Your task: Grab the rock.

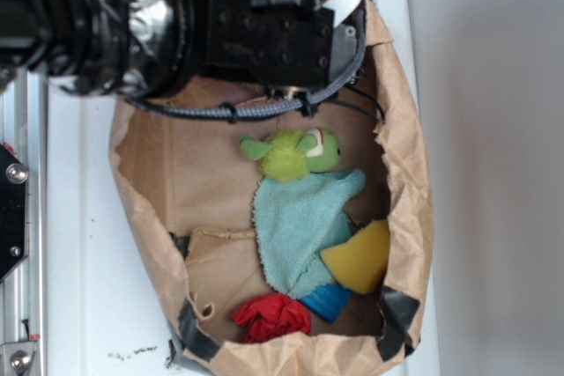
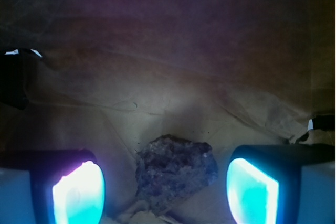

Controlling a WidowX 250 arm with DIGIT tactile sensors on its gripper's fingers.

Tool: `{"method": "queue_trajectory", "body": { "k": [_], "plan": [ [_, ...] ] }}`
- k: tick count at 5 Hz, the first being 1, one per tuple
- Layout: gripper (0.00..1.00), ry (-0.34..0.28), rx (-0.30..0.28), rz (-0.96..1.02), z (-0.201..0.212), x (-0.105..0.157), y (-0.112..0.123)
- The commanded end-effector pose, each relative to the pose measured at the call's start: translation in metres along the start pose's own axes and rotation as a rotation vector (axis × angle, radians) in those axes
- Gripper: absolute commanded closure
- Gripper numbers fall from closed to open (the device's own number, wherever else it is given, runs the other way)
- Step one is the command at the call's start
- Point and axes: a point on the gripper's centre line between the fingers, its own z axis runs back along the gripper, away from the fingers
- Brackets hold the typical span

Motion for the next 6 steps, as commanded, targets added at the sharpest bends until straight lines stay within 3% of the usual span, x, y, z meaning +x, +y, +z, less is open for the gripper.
{"method": "queue_trajectory", "body": {
  "k": [1,4,6],
  "plan": [
    [0.00,0.062,-0.055,-0.030,0.000,-0.004,0.008],
    [0.00,0.076,-0.093,-0.046,-0.007,-0.018,0.008],
    [0.00,-0.027,-0.093,0.009,-0.022,-0.018,0.003]
  ]
}}
